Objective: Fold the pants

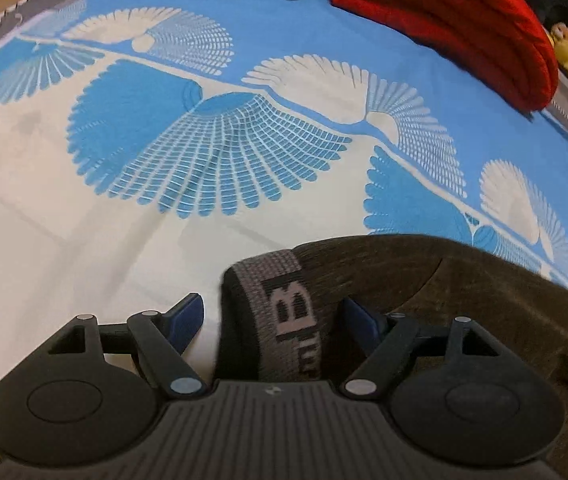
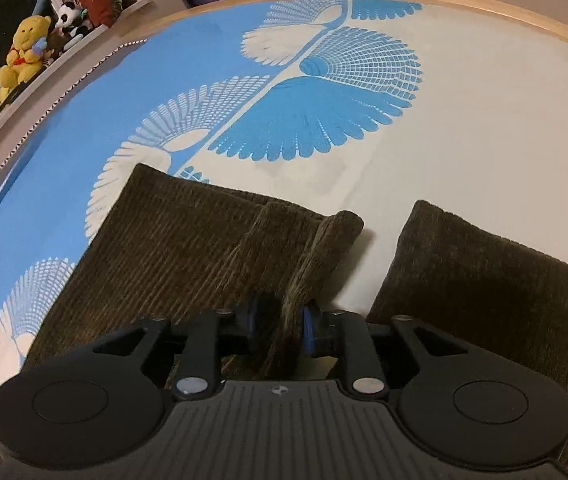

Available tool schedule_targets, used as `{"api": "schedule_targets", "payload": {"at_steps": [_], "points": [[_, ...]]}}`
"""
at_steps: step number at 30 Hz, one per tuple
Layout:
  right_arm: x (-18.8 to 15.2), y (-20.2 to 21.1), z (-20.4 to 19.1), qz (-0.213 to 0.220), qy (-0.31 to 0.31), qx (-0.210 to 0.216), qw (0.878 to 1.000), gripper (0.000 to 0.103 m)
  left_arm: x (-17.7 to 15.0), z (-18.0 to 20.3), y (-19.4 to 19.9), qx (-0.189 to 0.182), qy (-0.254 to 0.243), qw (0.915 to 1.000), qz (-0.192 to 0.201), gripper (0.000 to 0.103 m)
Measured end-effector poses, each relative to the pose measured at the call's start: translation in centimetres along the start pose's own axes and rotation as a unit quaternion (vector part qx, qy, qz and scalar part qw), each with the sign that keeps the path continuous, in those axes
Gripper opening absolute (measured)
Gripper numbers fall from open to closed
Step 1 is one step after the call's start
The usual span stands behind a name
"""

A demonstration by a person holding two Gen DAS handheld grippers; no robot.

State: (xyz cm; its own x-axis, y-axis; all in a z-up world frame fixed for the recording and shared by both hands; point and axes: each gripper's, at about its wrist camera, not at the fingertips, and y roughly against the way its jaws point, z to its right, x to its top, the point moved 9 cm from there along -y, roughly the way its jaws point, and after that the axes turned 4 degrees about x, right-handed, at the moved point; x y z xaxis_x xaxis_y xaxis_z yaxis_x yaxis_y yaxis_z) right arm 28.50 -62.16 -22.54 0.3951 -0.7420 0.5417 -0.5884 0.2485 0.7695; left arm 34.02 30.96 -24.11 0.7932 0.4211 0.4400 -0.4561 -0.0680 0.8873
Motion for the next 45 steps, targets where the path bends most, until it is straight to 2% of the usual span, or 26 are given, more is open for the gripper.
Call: {"api": "schedule_targets", "payload": {"at_steps": [1,2,6,7,10,11,13,15,17,18,19,20,21,23,25,26,28,29,30,32,34,35,36,39,43,45], "points": [[0.0,0.0,-0.1,0.001,0.004,-0.004,1.000,0.023,-0.1,0.3,-0.4,0.002,-0.002,1.0000,-0.004,0.081],[0.0,-0.1,-0.5,0.002,0.007,-0.007,1.000,0.023,-0.3,0.6,-0.8,0.013,-0.013,0.9998,-0.008,0.074],[-0.3,0.2,-0.6,0.004,0.004,-0.012,1.000,0.023,0.6,1.8,0.1,0.037,-0.073,0.9966,0.013,0.033],[-0.3,0.3,-0.6,0.005,0.005,-0.015,1.000,0.010,1.3,2.0,1.1,0.034,-0.078,0.9958,0.033,0.033],[0.7,1.5,-1.2,0.034,-0.008,0.007,0.999,0.006,4.2,2.3,4.9,0.044,-0.112,0.9828,0.140,0.033],[1.4,2.3,-2.0,0.060,-0.012,0.035,0.997,0.006,4.5,2.3,5.4,0.051,-0.115,0.9803,0.152,0.034],[2.4,3.7,-3.8,0.105,0.019,0.072,0.992,0.006,4.1,1.8,4.5,0.070,-0.107,0.9838,0.126,0.040],[1.8,2.9,-3.6,0.097,0.043,0.037,0.994,0.007,3.2,1.4,3.4,0.101,-0.103,0.9861,0.084,0.055],[0.0,0.5,-1.7,0.033,0.040,-0.028,0.998,0.013,3.4,1.5,4.8,0.166,-0.110,0.9735,0.112,0.055],[-0.8,-0.2,-0.8,0.008,0.036,-0.044,0.998,0.013,3.5,2.1,5.9,0.172,-0.111,0.9703,0.129,0.053],[-0.6,0.0,-0.7,0.019,0.033,-0.035,0.999,0.014,3.4,3.4,6.9,0.153,-0.115,0.9708,0.144,0.053],[-0.3,0.3,-0.7,0.021,0.035,-0.042,0.998,0.022,3.0,5.3,7.9,0.119,-0.127,0.9722,0.156,0.053],[0.1,0.6,-0.7,0.027,0.040,-0.054,0.997,0.024,2.2,7.4,8.5,0.084,-0.145,0.9726,0.161,0.053],[1.0,1.6,-0.5,0.055,0.037,-0.067,0.996,0.027,-0.5,12.6,9.1,-0.009,-0.211,0.9667,0.145,0.053],[1.9,2.8,0.4,0.078,0.012,-0.092,0.993,0.027,-4.3,17.9,9.7,-0.100,-0.288,0.9441,0.126,0.053],[2.2,3.3,0.7,0.088,-0.005,-0.097,0.991,0.027,-6.4,20.2,10.0,-0.133,-0.326,0.9286,0.118,0.053],[3.0,4.6,1.0,0.112,-0.027,-0.097,0.989,0.027,-10.3,23.8,10.0,-0.169,-0.389,0.8998,0.101,0.053],[3.4,5.1,0.8,0.123,-0.028,-0.092,0.988,0.028,-11.8,25.1,9.8,-0.177,-0.412,0.8887,0.094,0.053],[3.8,5.4,0.5,0.131,-0.026,-0.079,0.988,0.029,-12.9,25.9,9.5,-0.180,-0.425,0.8830,0.085,0.053],[4.3,5.1,-1.1,0.128,-0.011,-0.026,0.991,0.034,-14.1,26.5,8.4,-0.175,-0.439,0.8784,0.073,0.053],[4.4,4.4,-3.2,0.114,0.019,0.030,0.993,0.040,-14.3,26.5,7.2,-0.160,-0.446,0.8789,0.058,0.046],[4.4,3.7,-4.1,0.104,0.038,0.046,0.993,0.047,-14.1,25.9,6.0,-0.144,-0.456,0.8774,0.035,0.016],[4.5,2.8,-4.9,0.090,0.055,0.056,0.993,0.049,-14.2,25.2,5.4,-0.128,-0.466,0.8756,0.012,0.012],[5.1,-0.5,-6.6,0.046,0.107,0.078,0.990,0.056,-13.6,24.0,5.8,-0.132,-0.463,0.8757,-0.035,0.010],[6.0,-3.9,-8.5,0.041,0.220,0.050,0.973,0.063,-13.9,22.9,5.6,-0.136,-0.481,0.8657,-0.031,0.010],[6.3,-5.8,-9.4,0.027,0.247,0.056,0.967,0.063,-13.9,22.9,5.3,-0.137,-0.481,0.8658,-0.029,0.010]]}}
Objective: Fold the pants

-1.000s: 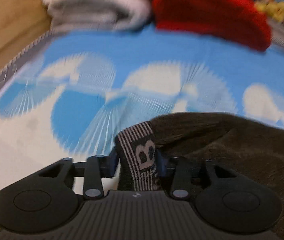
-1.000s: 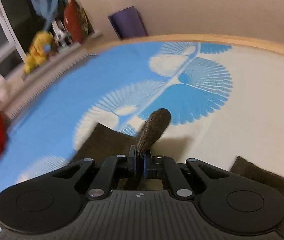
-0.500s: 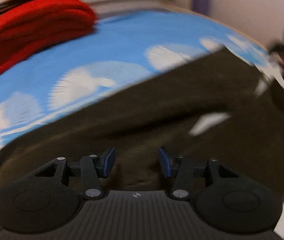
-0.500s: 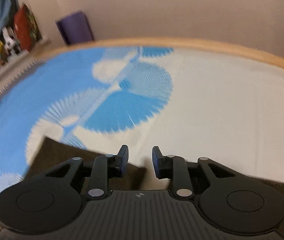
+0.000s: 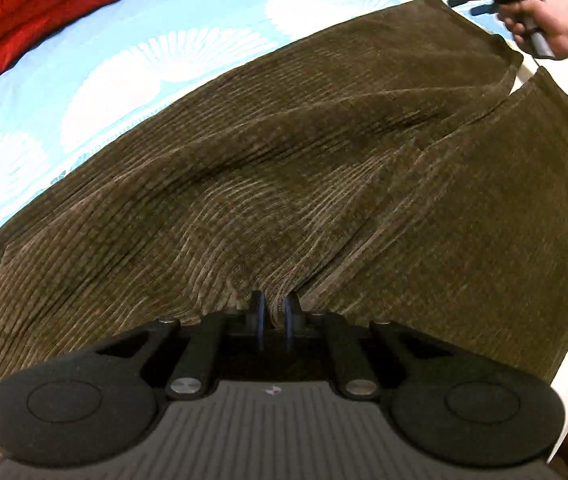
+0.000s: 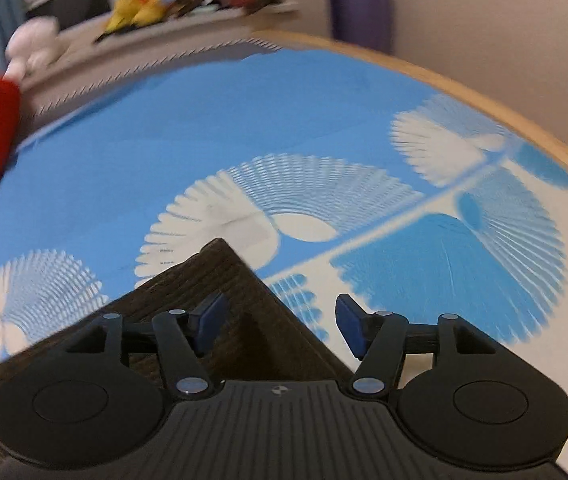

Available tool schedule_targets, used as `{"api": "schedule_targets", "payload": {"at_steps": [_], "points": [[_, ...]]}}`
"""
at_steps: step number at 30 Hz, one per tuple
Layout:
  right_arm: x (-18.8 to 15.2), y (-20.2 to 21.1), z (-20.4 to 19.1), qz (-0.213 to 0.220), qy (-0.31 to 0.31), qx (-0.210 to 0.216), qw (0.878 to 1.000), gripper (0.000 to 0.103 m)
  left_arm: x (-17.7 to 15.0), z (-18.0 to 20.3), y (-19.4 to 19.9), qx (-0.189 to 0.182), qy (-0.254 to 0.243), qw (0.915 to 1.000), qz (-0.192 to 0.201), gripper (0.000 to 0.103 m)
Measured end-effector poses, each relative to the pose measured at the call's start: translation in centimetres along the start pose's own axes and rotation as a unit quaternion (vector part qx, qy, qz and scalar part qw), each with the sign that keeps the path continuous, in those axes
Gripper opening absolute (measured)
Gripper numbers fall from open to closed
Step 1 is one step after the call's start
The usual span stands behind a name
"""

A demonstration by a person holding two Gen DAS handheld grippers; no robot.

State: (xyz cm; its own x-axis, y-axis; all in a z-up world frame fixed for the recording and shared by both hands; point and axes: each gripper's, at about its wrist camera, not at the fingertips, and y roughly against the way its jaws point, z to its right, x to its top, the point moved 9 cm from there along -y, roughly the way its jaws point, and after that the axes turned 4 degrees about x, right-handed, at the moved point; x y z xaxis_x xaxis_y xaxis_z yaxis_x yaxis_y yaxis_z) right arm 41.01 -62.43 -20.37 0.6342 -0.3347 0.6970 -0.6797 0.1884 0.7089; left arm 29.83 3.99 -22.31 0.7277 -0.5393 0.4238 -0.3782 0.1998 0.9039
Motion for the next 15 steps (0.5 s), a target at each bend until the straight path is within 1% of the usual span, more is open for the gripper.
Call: {"api": "schedule_targets", "payload": {"at_steps": [3,4,5,6,7,8,9,10,11,12,13,15], "points": [[0.2,-3.2,-0.8,-0.024,0.022,0.021,0.999,0.063,0.2,-0.2,-0.1,-0.008,0.009,0.9999,-0.001,0.011],[0.4,-3.9,-1.1,-0.025,0.033,0.023,0.999,0.063,0.4,-0.1,0.0,-0.011,0.011,0.9999,-0.002,0.011],[0.5,-4.2,-1.6,-0.018,0.050,0.021,0.998,0.058,0.4,-0.2,-0.1,-0.015,0.011,0.9998,-0.002,0.011],[0.5,-4.5,-2.2,-0.012,0.069,0.022,0.997,0.048,0.3,-0.3,-0.2,-0.017,0.011,0.9998,-0.002,0.011],[0.7,-4.4,-3.1,-0.009,0.090,0.040,0.995,0.025,0.3,-0.4,-0.2,-0.019,0.010,0.9998,-0.001,0.011],[0.9,-4.2,-3.6,0.001,0.113,0.033,0.993,0.004,0.4,0.0,0.1,-0.021,0.007,0.9998,0.000,0.011],[1.6,-3.9,-3.9,0.019,0.135,0.013,0.991,0.004,0.4,0.2,0.5,-0.021,0.003,0.9998,0.001,0.011],[2.7,-3.2,-3.6,0.045,0.124,0.006,0.991,0.004,0.5,0.3,0.6,-0.022,-0.004,0.9997,0.005,0.011],[3.6,-2.7,-2.9,0.067,0.092,-0.003,0.993,0.004,0.5,0.5,0.8,-0.024,-0.009,0.9996,0.007,0.011],[4.3,-2.4,-1.9,0.081,0.062,-0.024,0.995,0.004,0.6,0.6,0.8,-0.026,-0.012,0.9995,0.009,0.011],[4.4,-2.6,-1.3,0.078,0.047,-0.048,0.995,0.004,0.5,0.7,0.9,-0.026,-0.016,0.9995,0.010,0.011],[3.3,-3.7,-1.0,0.037,0.050,-0.071,0.996,0.006,0.3,0.9,1.3,-0.034,-0.028,0.9990,0.010,0.014]]}}
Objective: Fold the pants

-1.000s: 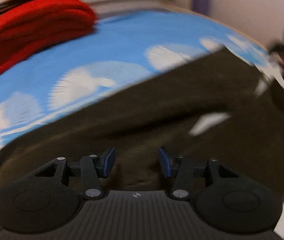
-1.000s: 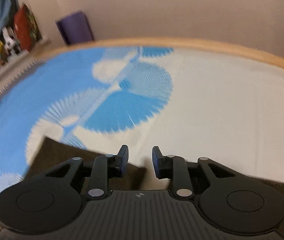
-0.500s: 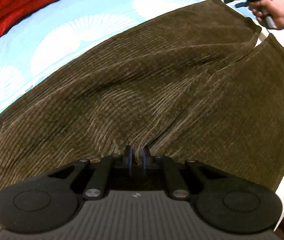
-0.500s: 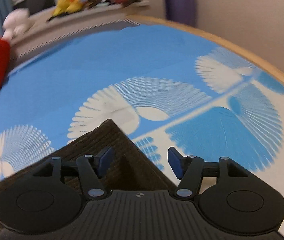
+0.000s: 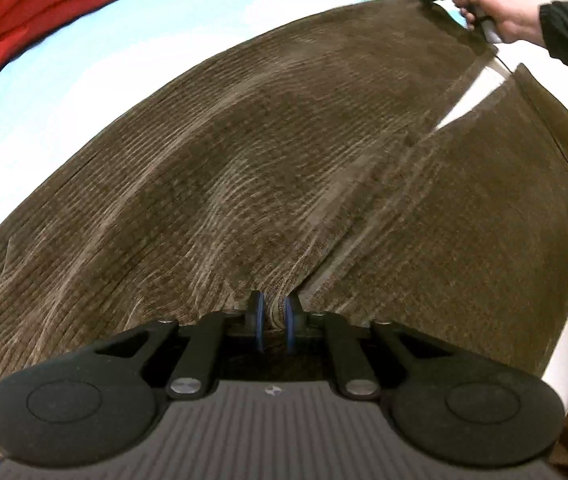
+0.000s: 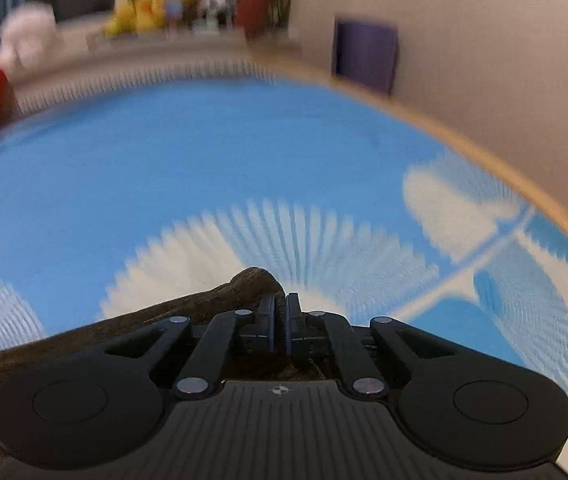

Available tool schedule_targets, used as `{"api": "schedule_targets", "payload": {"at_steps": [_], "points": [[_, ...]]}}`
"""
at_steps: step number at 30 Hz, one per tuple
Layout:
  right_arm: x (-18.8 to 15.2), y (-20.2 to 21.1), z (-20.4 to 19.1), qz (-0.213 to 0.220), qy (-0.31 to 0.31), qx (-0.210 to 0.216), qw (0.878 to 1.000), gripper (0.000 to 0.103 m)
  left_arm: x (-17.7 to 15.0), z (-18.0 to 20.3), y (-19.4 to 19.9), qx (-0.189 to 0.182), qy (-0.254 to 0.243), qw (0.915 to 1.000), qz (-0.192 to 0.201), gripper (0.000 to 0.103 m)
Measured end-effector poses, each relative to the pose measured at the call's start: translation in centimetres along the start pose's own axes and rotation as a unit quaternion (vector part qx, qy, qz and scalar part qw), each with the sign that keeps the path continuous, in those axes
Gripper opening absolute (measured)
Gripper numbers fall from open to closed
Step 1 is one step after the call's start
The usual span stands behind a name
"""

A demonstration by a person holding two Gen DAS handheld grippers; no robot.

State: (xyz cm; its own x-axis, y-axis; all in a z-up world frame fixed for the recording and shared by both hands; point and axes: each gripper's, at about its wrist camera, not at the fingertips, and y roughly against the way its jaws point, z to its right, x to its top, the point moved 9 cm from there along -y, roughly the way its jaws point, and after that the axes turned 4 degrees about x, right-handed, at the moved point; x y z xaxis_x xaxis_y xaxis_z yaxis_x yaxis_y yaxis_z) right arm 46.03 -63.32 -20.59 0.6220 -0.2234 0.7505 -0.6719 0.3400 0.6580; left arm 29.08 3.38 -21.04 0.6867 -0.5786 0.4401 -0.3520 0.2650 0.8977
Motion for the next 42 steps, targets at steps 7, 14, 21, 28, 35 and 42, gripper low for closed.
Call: {"api": "schedule_targets", "payload": {"at_steps": [7,14,21,28,35,42], "points": [[-0.4,5.6,1.7,0.032,-0.032,-0.013,0.999,0.030,0.7,-2.2,3.5,-0.074,0.097,0.9901,0.070,0.017],[-7.8,9.0,0.8,-0.128,0.020,0.054,0.990,0.040,-2.9,-3.2,0.7,-0.035,0.120,0.9920,-0.020,0.016],[-3.8,22.7,1.3,-0.024,-0.038,0.089,0.995,0.042,-4.7,-10.5,11.6,0.023,0.275,0.9601,0.047,0.034],[-5.8,35.1,5.0,0.029,-0.149,0.101,0.983,0.058,-17.8,-15.3,17.0,0.103,0.427,0.8984,-0.003,0.054],[-19.3,32.9,13.9,-0.100,-0.247,-0.019,0.964,0.056,-26.0,-15.7,14.5,0.108,0.492,0.8625,-0.051,0.059],[-26.6,29.9,20.1,-0.202,-0.366,-0.070,0.906,0.055,-26.0,-15.8,11.8,0.102,0.497,0.8597,-0.058,0.073]]}}
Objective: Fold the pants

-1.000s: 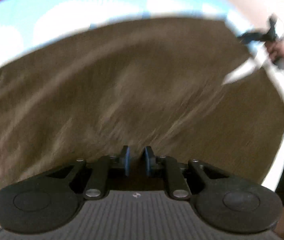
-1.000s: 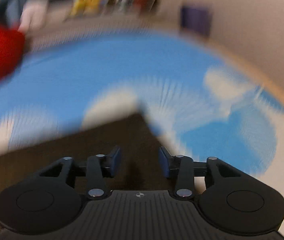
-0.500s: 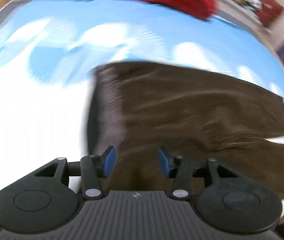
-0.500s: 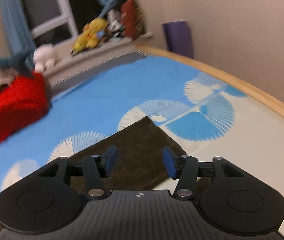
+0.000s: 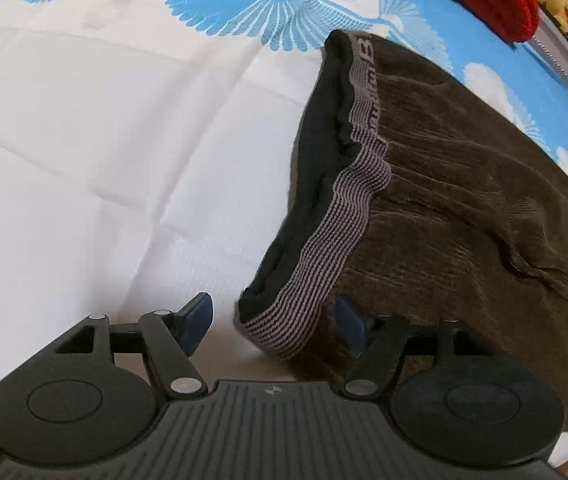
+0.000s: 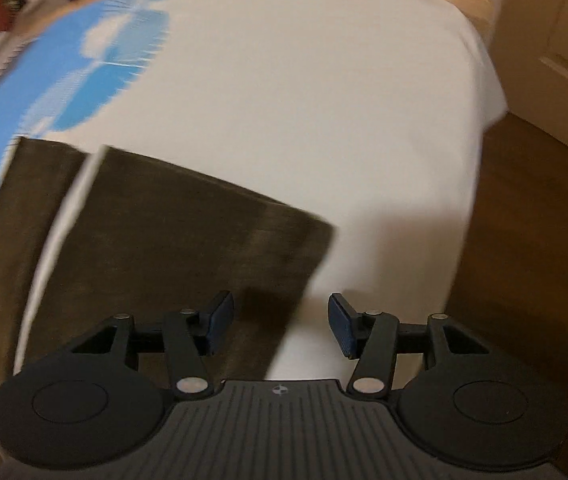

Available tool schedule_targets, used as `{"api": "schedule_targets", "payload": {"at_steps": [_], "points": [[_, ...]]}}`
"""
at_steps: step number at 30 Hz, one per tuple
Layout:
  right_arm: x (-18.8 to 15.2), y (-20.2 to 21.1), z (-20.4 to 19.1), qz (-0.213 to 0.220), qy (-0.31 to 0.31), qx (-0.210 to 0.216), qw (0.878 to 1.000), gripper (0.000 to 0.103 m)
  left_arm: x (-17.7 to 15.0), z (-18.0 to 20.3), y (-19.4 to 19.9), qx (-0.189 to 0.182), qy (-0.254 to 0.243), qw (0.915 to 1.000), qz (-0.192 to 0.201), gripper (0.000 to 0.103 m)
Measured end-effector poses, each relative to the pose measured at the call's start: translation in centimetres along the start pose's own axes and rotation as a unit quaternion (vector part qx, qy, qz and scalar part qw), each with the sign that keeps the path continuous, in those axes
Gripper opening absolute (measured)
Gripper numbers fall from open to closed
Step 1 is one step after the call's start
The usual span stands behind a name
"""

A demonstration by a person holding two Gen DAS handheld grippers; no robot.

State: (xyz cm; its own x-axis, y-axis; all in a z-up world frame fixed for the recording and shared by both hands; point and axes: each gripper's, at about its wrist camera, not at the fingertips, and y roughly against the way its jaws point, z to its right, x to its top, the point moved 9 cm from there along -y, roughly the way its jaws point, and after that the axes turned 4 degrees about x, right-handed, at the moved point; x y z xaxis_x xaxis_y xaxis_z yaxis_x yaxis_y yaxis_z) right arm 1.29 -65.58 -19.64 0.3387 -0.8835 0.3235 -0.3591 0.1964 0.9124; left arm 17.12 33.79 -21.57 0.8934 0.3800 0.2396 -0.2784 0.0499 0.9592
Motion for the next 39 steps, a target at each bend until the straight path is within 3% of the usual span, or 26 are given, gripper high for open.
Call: {"api": "schedule_targets", "payload": {"at_steps": [3,6,7,8,9,16,20,24,27,30,32,34,36,39], "points": [[-0.4,-1.0,-0.2,-0.015,-0.010,0.001,1.000,0.060,-0.7,1.3,-1.1,0.010,-0.033,0.9992,-0.017,0.071],[-0.3,-1.6,-1.5,-0.005,0.041,-0.021,0.999,0.059,-1.5,2.3,-1.7,0.038,-0.088,0.9952,-0.020,0.058],[-0.2,-1.8,-1.6,-0.001,0.049,-0.030,0.998,0.044,-1.7,2.5,-1.8,0.048,-0.104,0.9932,-0.020,0.055],[0.0,-1.9,-1.8,0.003,0.062,-0.035,0.997,0.016,-1.8,2.6,-1.9,0.049,-0.113,0.9922,-0.019,0.049],[-0.1,-1.9,-1.9,0.004,0.071,-0.027,0.997,0.008,-1.9,2.7,-1.8,0.045,-0.119,0.9917,-0.019,0.045],[1.3,-2.6,-1.3,0.022,0.091,-0.067,0.993,0.006,-4.2,4.1,-1.6,0.024,-0.173,0.9839,-0.039,0.042],[1.6,-2.8,-1.1,0.032,0.084,-0.076,0.993,0.007,-3.6,2.8,-1.5,-0.003,-0.132,0.9902,-0.046,0.042],[1.6,-2.5,-1.4,0.038,0.075,-0.050,0.995,0.007,-3.7,3.4,-0.7,-0.001,-0.170,0.9851,-0.028,0.035],[1.8,-1.5,-2.0,0.051,0.078,-0.018,0.995,0.006,-2.6,3.1,1.8,-0.025,-0.142,0.9896,-0.002,0.031],[1.3,1.1,-4.0,0.077,0.119,0.031,0.989,0.006,-2.2,2.6,4.4,-0.028,-0.136,0.9897,0.034,0.029],[0.9,2.2,-5.9,0.084,0.159,0.059,0.982,0.006,-2.6,1.9,4.9,-0.019,-0.135,0.9902,0.032,0.029],[0.7,1.7,-5.5,0.069,0.162,0.040,0.984,0.006,-3.5,1.9,4.0,-0.004,-0.149,0.9888,0.008,0.031],[0.5,0.5,-4.0,0.036,0.140,0.003,0.989,0.007,-4.1,2.5,3.1,0.012,-0.175,0.9845,-0.007,0.040],[0.8,0.4,-2.3,0.025,0.098,-0.028,0.994,0.011,-2.6,3.6,4.0,0.007,-0.172,0.9847,0.026,0.041]]}}
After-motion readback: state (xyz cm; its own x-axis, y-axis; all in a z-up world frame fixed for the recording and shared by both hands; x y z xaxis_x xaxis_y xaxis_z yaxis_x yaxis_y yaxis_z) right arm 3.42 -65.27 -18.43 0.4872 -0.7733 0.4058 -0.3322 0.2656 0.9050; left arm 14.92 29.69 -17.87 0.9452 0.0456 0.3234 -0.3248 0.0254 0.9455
